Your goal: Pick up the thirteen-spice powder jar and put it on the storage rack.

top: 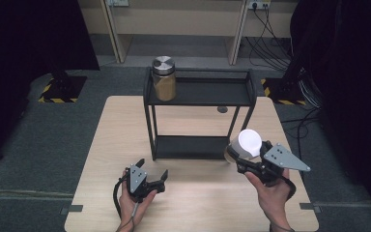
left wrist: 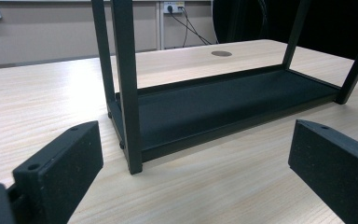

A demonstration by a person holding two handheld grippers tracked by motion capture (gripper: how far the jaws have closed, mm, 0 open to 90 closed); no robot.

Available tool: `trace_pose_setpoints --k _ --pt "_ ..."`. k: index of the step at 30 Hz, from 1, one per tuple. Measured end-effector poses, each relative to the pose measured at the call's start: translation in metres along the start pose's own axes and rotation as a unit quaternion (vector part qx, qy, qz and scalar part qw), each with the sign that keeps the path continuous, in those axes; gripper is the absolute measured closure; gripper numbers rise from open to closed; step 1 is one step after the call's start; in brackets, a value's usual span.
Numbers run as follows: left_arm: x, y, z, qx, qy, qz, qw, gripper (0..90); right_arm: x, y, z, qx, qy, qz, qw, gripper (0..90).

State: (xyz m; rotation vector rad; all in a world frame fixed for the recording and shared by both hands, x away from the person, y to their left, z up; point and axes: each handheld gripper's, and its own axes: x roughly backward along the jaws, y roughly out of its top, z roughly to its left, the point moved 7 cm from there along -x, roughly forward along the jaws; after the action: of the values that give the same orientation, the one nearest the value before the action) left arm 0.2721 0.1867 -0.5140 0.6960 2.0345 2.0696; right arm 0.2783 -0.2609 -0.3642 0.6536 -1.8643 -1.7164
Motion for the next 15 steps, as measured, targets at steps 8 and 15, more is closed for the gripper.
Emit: trace_pose_setpoints --k 8,15 --pt "0.0 0.0 0.0 -0.004 -0.002 0.002 1.0 2.2 -0.011 0.008 0.002 -0.001 0.002 -0.01 0.9999 30.8" --pt "0.0 0.0 -0.001 -0.004 -0.002 0.002 1.0 2.2 -0.015 0.014 0.002 0.001 0.002 -0.016 0.9999 30.8"
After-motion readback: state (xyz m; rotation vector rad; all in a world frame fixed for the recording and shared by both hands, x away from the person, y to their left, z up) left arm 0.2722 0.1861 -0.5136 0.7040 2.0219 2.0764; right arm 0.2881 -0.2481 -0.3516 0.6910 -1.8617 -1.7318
